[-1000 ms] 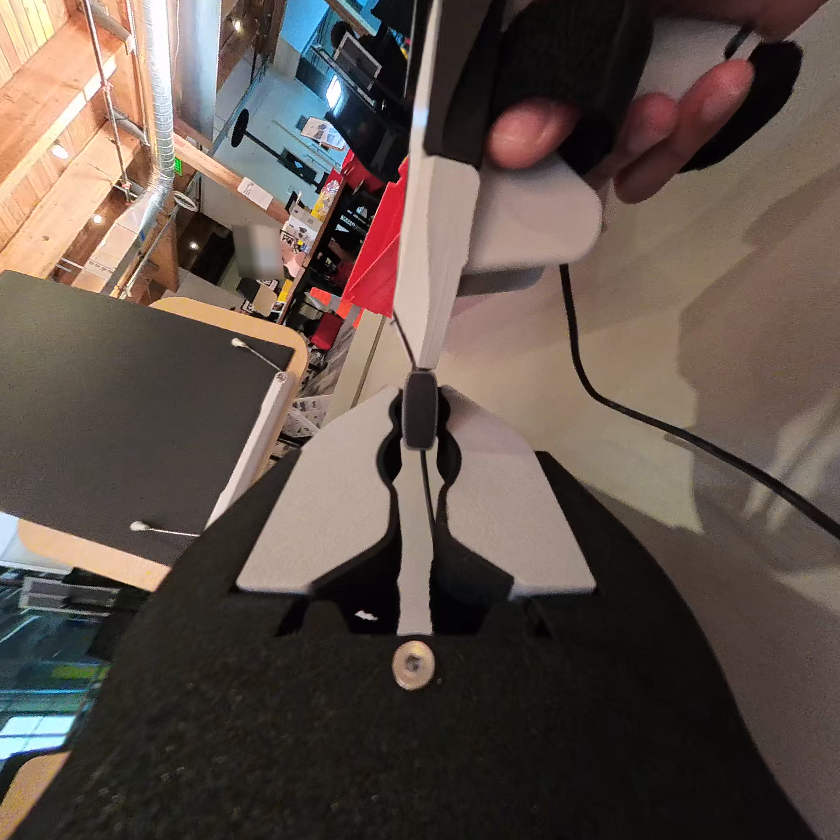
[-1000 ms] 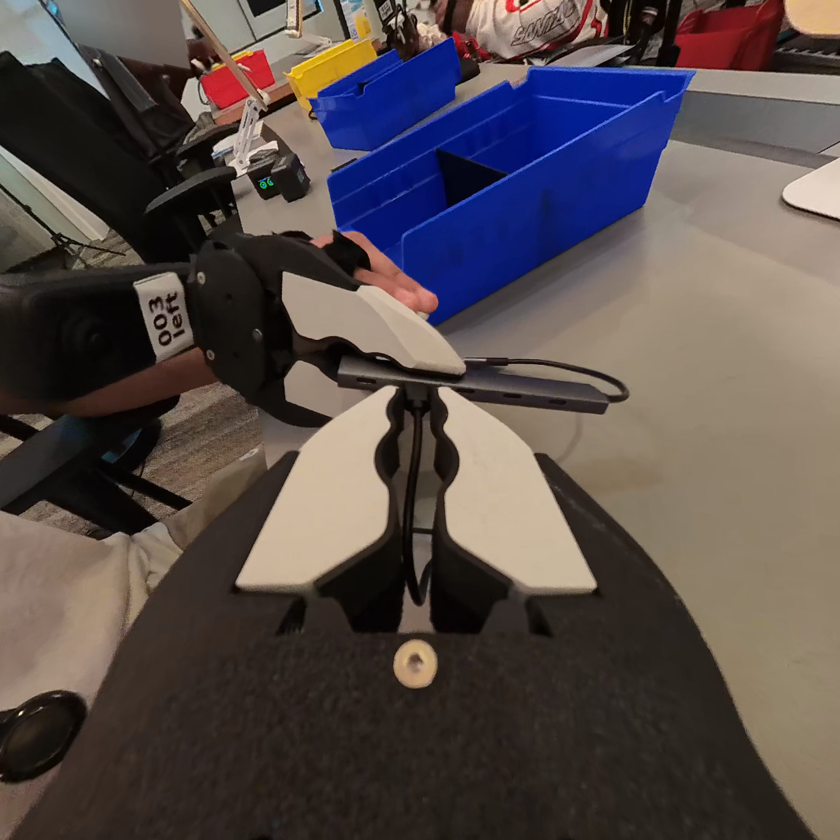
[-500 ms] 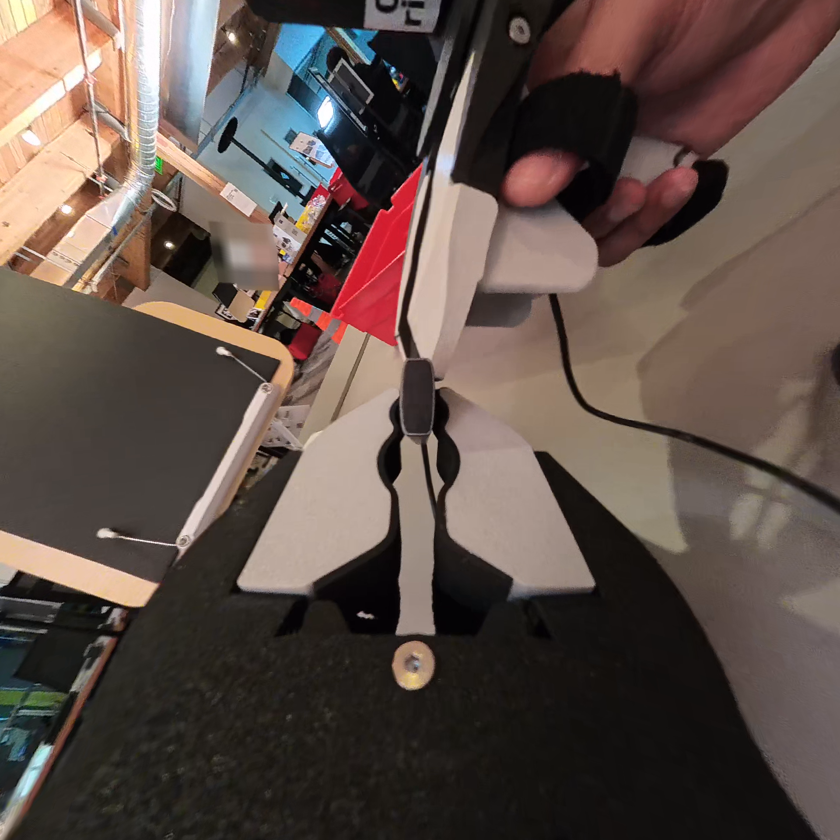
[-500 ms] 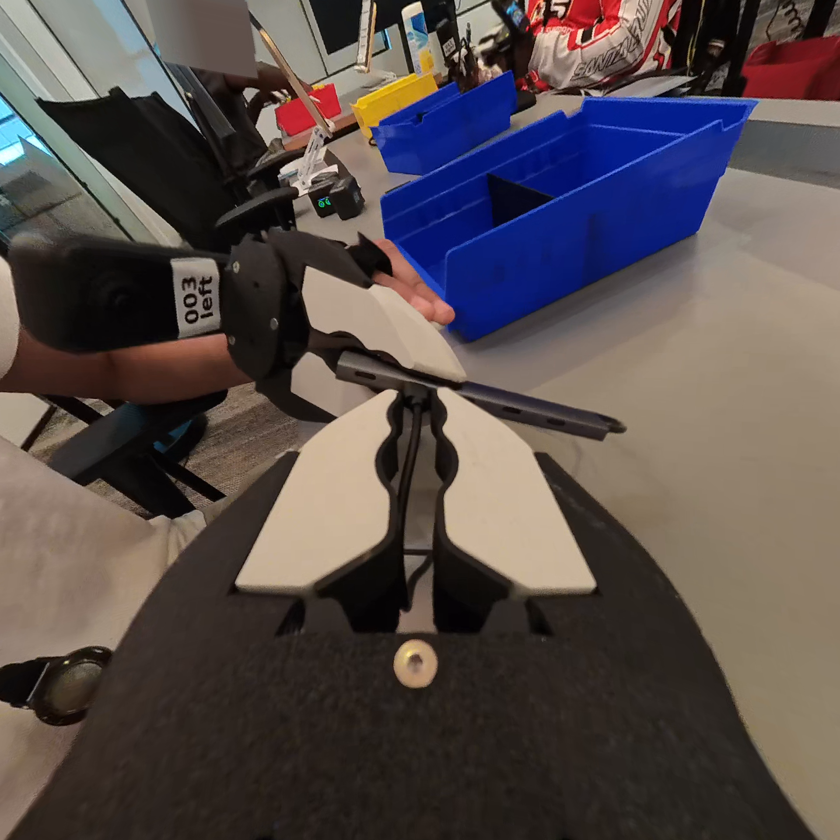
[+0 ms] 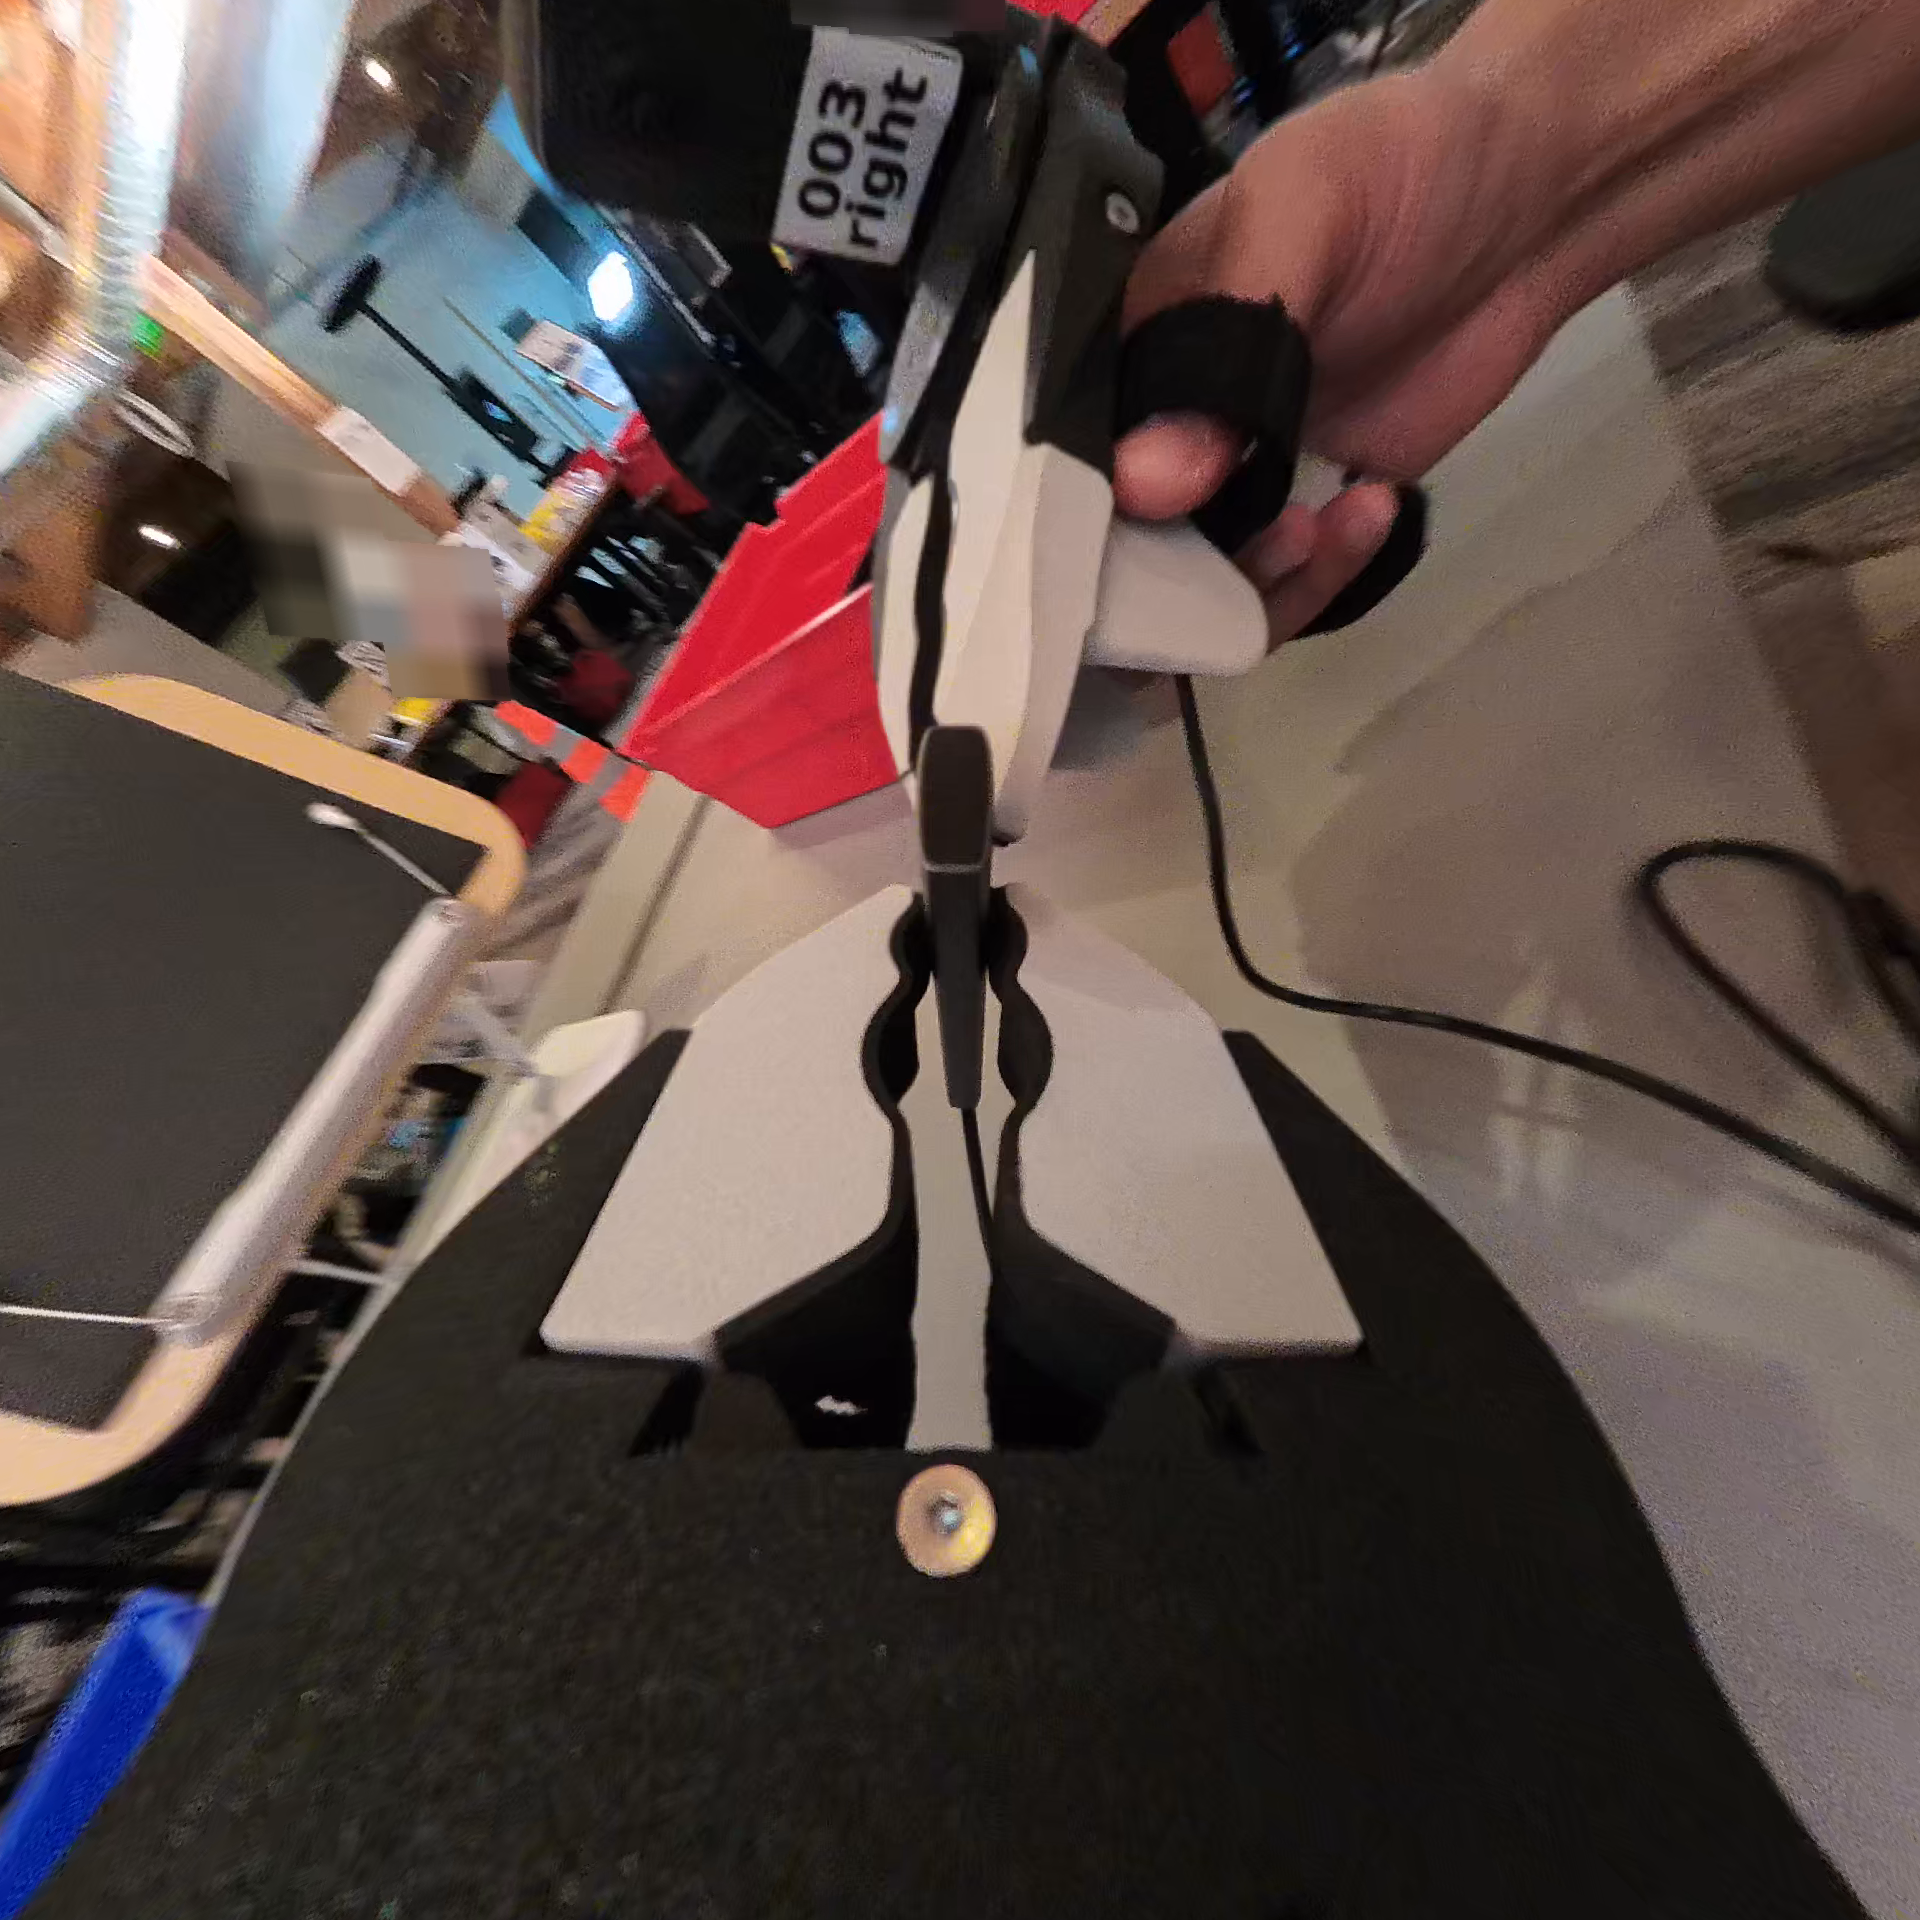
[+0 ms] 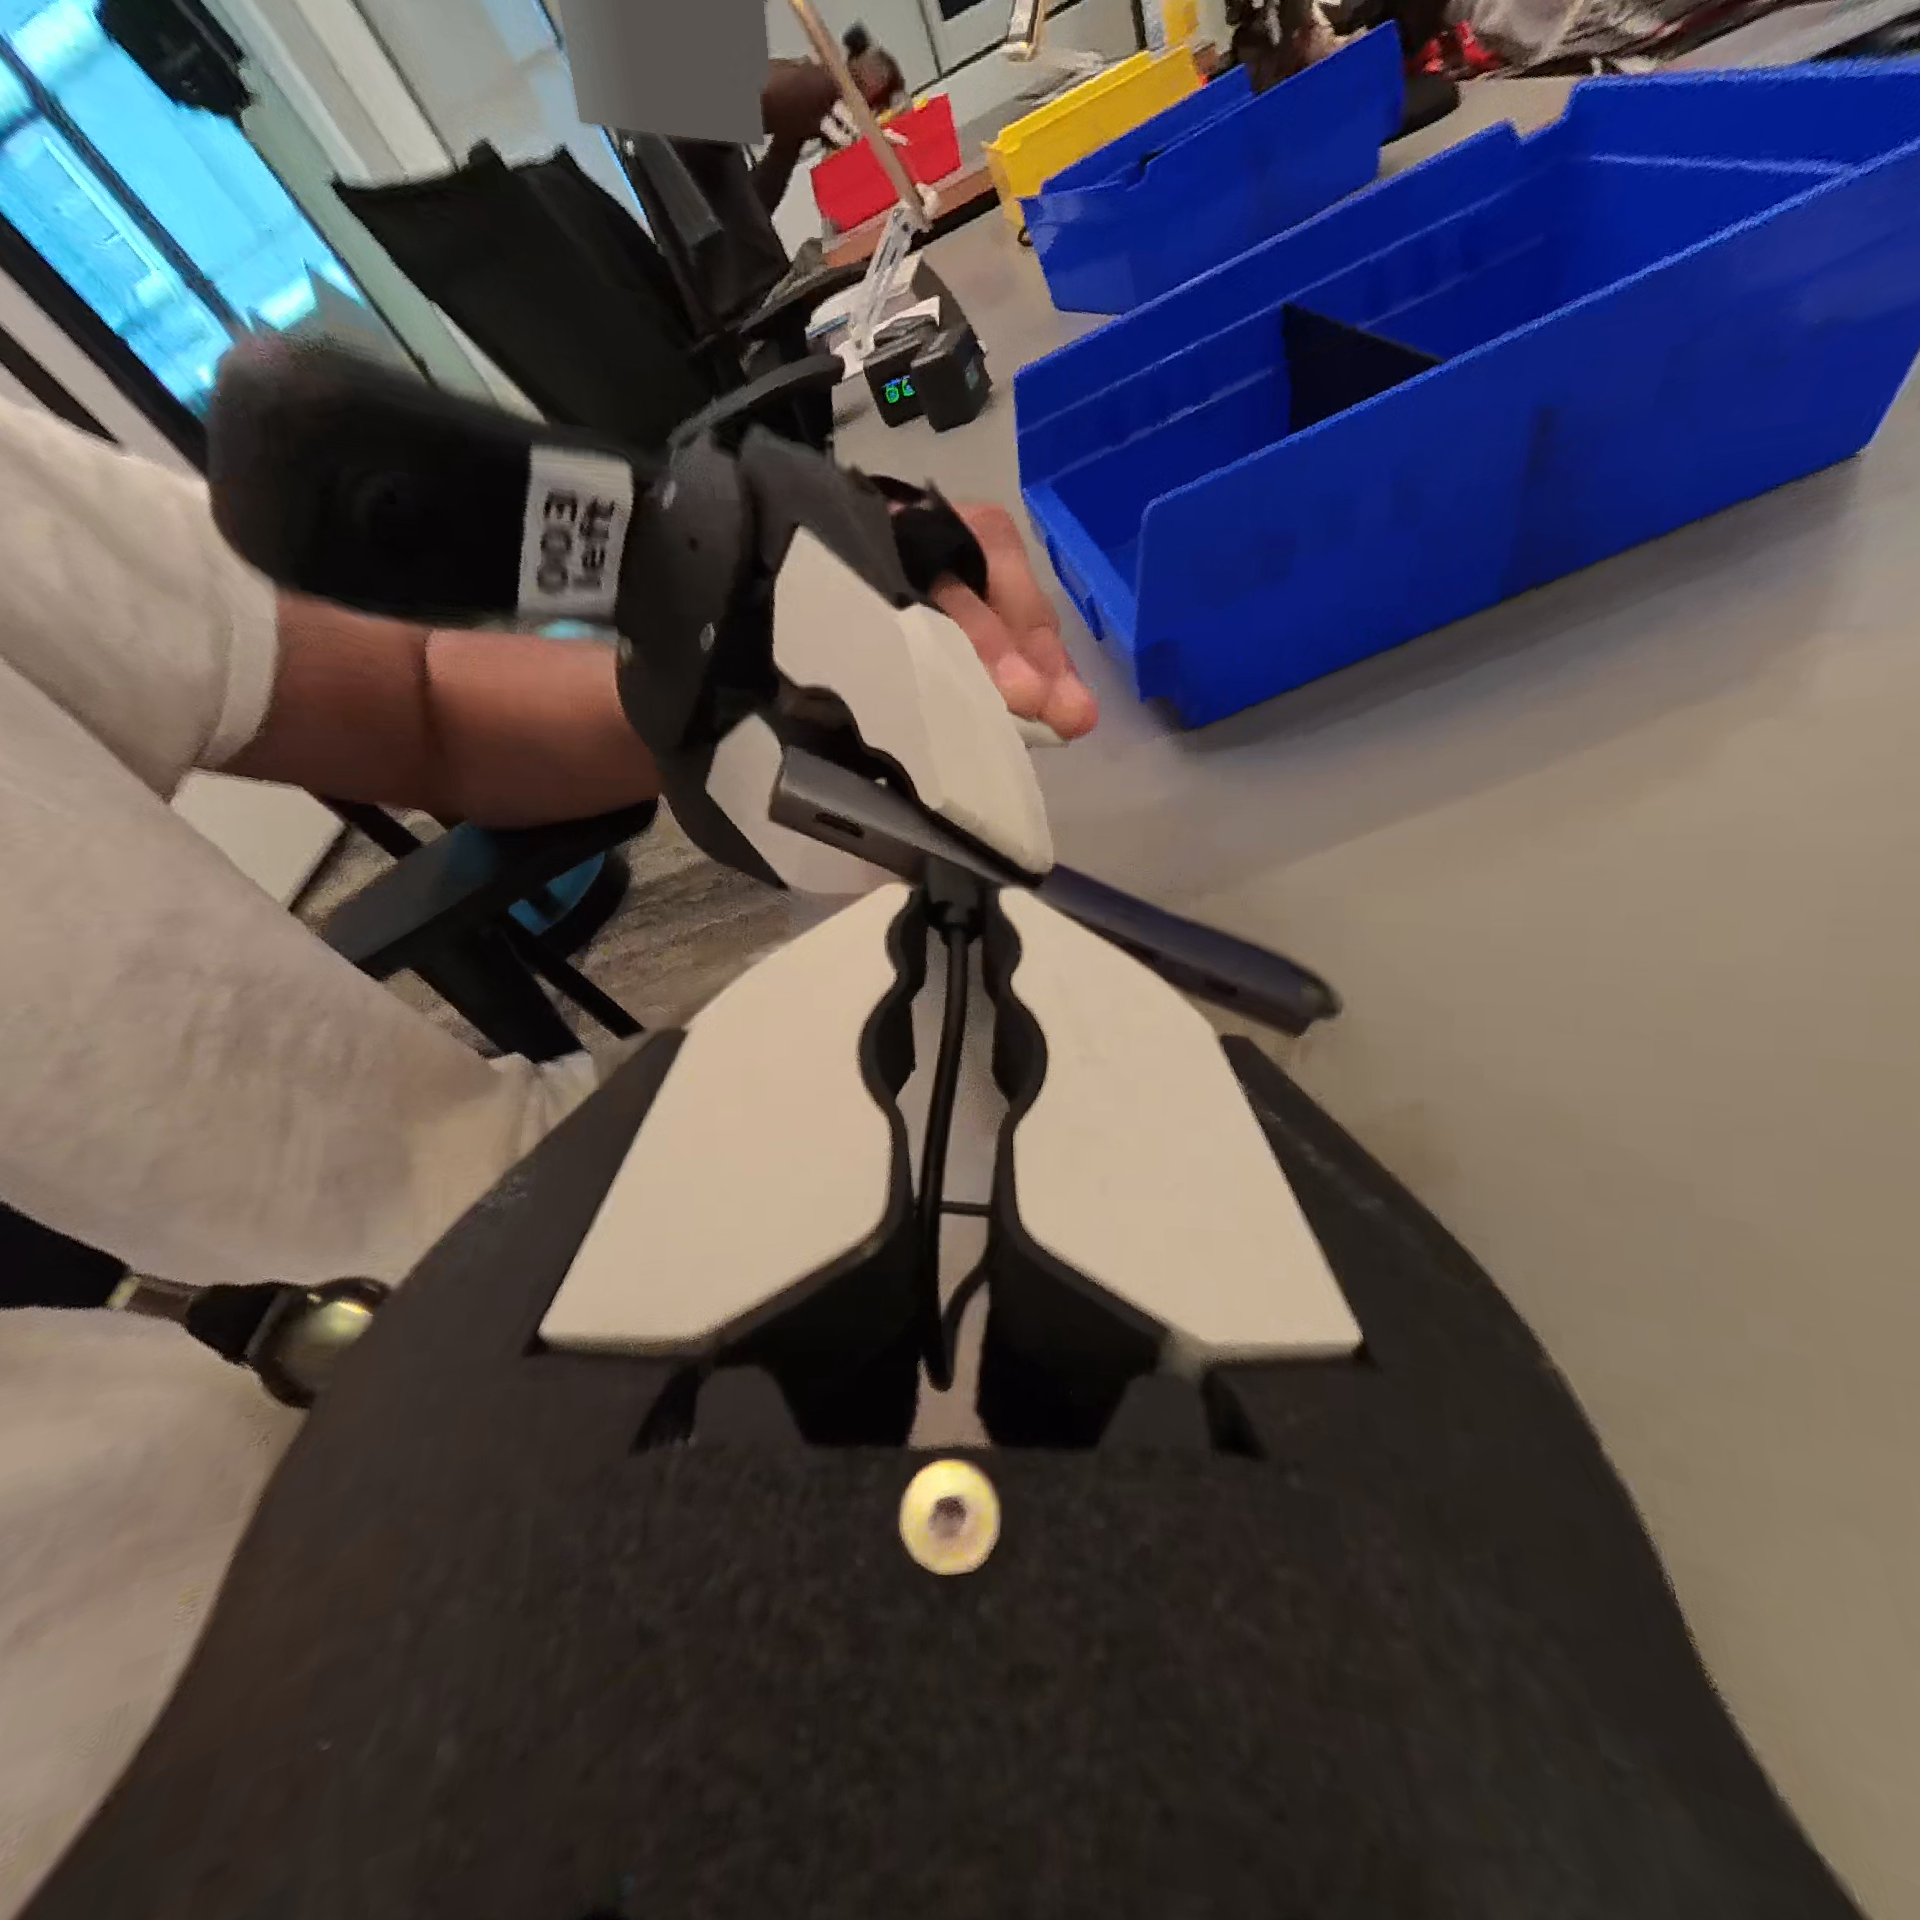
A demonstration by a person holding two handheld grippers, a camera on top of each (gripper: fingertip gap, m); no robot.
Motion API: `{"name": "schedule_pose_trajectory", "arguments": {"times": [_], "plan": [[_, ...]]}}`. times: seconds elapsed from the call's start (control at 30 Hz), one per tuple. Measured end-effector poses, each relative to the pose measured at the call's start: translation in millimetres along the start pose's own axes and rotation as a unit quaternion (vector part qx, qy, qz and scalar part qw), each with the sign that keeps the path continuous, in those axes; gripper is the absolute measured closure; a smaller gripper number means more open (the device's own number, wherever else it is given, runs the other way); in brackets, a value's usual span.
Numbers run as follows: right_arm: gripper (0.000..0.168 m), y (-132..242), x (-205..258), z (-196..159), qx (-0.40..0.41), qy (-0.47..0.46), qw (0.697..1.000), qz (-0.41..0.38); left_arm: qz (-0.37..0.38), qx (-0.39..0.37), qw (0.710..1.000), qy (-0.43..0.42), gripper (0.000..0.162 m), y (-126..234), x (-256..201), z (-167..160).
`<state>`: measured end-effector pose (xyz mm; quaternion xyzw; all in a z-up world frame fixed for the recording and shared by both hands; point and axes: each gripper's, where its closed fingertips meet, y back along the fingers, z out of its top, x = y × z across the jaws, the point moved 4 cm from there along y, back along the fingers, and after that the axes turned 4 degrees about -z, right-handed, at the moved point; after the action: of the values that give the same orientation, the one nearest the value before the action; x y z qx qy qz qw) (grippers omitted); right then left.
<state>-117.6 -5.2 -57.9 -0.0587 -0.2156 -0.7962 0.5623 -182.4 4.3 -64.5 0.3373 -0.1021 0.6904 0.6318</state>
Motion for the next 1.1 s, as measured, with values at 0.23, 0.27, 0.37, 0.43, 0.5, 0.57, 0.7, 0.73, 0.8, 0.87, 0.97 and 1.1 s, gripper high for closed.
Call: {"name": "schedule_pose_trajectory", "arguments": {"times": [0.23,0.27,0.37,0.43,0.5,0.57,0.7,0.73,0.8,0.87,0.97,1.1], "plan": [[0.153,5,9,2,-0.023,0.145,0.988,-0.050,-0.093,-0.050,0.987,0.119,0.152,5,-3,10],[0.155,4,11,1,-0.022,0.158,0.986,-0.051,-0.101,-0.052,0.986,0.120,0.152,5,-4,12],[0.162,4,20,3,-0.032,0.194,0.979,-0.044,-0.119,-0.062,0.982,0.132,0.152,8,-7,16],[0.162,4,24,3,-0.027,0.199,0.979,-0.024,-0.139,-0.067,0.979,0.135,0.152,11,-9,19],[0.162,5,27,1,-0.003,0.162,0.986,0.033,-0.153,-0.063,0.978,0.126,0.151,11,-15,21],[0.162,7,26,-3,0.015,0.122,0.989,0.086,-0.163,-0.055,0.978,0.119,0.150,9,-21,23],[0.162,7,23,-10,0.029,0.080,0.988,0.130,-0.173,-0.040,0.978,0.108,0.150,6,-26,21],[0.162,7,23,-10,0.030,0.090,0.988,0.119,-0.175,-0.043,0.976,0.118,0.150,7,-25,20],[0.162,7,24,-6,0.035,0.128,0.988,0.084,-0.179,-0.056,0.972,0.140,0.151,8,-21,20],[0.162,8,25,-3,0.036,0.154,0.986,0.058,-0.182,-0.062,0.970,0.146,0.151,9,-18,20],[0.163,8,25,-2,0.022,0.168,0.985,0.038,-0.178,-0.063,0.972,0.139,0.151,10,-16,21],[0.162,6,25,-6,0.014,0.149,0.987,0.053,-0.185,-0.062,0.971,0.137,0.151,13,-16,19]]}}
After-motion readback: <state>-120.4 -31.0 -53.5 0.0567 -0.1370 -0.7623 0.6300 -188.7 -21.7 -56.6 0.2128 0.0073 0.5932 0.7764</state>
